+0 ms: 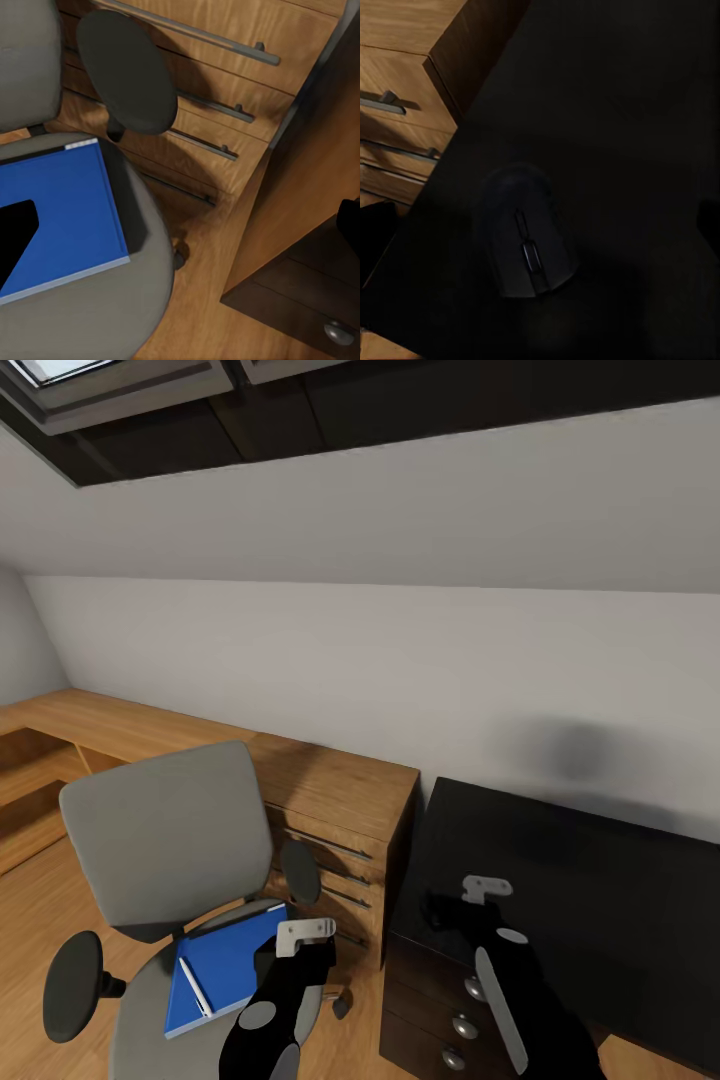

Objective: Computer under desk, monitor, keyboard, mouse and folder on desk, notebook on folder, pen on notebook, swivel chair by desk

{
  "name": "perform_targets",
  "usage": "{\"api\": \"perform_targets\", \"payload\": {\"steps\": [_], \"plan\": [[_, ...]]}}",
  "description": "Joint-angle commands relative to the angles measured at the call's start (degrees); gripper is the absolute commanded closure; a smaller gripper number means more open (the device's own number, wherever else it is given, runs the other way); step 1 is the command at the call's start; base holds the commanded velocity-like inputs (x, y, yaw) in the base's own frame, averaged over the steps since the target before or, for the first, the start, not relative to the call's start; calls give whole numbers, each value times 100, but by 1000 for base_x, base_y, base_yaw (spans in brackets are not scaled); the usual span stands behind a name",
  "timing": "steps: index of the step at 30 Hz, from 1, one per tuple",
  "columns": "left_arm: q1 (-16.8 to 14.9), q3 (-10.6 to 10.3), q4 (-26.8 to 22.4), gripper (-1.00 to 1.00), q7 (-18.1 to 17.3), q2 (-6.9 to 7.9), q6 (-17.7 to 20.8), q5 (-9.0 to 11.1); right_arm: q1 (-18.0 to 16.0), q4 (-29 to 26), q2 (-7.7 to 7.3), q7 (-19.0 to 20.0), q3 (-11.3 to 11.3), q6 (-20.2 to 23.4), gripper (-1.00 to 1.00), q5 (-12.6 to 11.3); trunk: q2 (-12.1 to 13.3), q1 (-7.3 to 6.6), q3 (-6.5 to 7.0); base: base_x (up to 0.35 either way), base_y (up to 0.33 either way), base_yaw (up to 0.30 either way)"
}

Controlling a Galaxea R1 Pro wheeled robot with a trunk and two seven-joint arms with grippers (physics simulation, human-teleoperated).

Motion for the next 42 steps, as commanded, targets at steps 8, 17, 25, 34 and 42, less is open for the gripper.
{"api": "perform_targets", "payload": {"steps": [8, 17, 25, 34, 42], "plan": [[-5, -10, -7, -100, 55, 2, 12, 62, 45, -159, 18, -50, 15, 38, -100, -104, -4, 0, -6, 0, 0, 0], [-5, -10, -7, -100, 54, 2, 12, 67, 71, -236, 21, -50, 10, 39, -100, -101, -4, 0, 1, 0, 0, -39], [-5, -10, -7, -100, 53, 2, 12, 67, 73, -238, 23, -50, 15, 39, -100, -101, -4, 0, 27, -1, 0, -202], [-5, -10, -5, -100, 55, 2, 12, 67, 73, -238, 37, -50, 19, 27, -100, -106, -4, 0, 26, -136, 0, -257], [-5, -13, -6, -100, 54, 2, 12, 67, 73, -238, 40, -50, 25, 22, -100, -117, -4, 0, 16, -267, 0, -101]]}}
